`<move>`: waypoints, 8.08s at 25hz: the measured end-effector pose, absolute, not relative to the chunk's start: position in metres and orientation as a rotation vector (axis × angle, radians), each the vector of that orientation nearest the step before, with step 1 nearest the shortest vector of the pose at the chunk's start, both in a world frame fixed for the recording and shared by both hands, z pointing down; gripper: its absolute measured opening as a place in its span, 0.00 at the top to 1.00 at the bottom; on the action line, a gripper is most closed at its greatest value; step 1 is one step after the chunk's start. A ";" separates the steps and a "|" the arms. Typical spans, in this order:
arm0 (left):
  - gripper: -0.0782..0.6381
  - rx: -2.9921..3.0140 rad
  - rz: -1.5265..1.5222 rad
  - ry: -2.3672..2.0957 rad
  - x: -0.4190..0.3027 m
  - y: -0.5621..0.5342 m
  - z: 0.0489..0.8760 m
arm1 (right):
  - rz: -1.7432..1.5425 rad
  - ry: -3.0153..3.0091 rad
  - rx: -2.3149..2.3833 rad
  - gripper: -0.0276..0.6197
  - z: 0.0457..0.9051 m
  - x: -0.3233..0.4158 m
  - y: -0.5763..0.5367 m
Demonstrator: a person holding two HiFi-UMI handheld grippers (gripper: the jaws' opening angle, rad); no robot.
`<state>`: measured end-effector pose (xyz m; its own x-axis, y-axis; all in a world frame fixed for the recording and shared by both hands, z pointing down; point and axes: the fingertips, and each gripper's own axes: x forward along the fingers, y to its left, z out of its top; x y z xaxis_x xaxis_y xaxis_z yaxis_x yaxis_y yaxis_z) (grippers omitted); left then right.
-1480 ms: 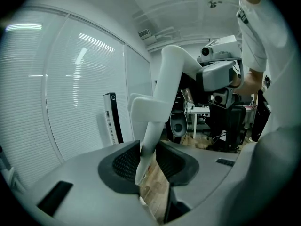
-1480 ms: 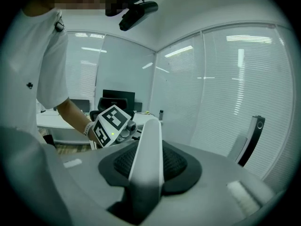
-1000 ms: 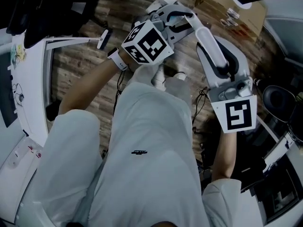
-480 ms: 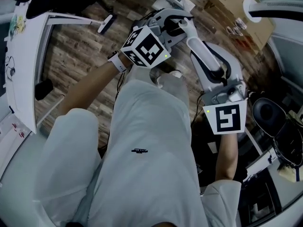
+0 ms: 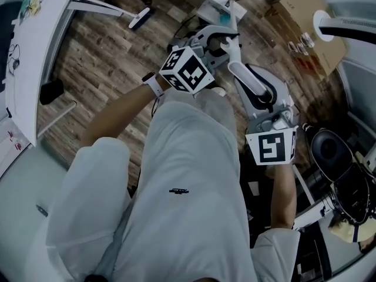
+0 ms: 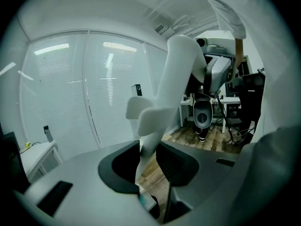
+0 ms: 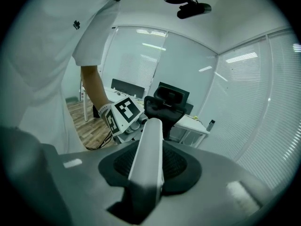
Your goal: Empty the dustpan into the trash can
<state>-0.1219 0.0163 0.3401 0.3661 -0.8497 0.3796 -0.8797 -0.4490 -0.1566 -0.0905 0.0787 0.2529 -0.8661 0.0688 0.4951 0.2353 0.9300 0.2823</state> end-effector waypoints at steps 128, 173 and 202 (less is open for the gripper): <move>0.73 2.209 0.803 -1.801 -0.092 0.069 0.383 | -0.935 -2.356 -0.638 0.76 0.298 -0.044 0.133; 0.73 2.269 0.795 -1.926 -0.106 0.039 0.326 | -0.959 -2.465 -0.407 0.76 0.252 -0.050 0.107; 0.73 2.702 0.802 -1.392 -0.012 -0.068 0.323 | -0.699 -2.399 0.150 0.76 0.243 0.007 0.013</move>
<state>-0.0124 -0.0676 0.3228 0.4778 -0.7619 0.4374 -0.7607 -0.6078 -0.2277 0.0067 0.0126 0.2434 -0.7966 -0.2701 0.5409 0.0628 0.8529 0.5183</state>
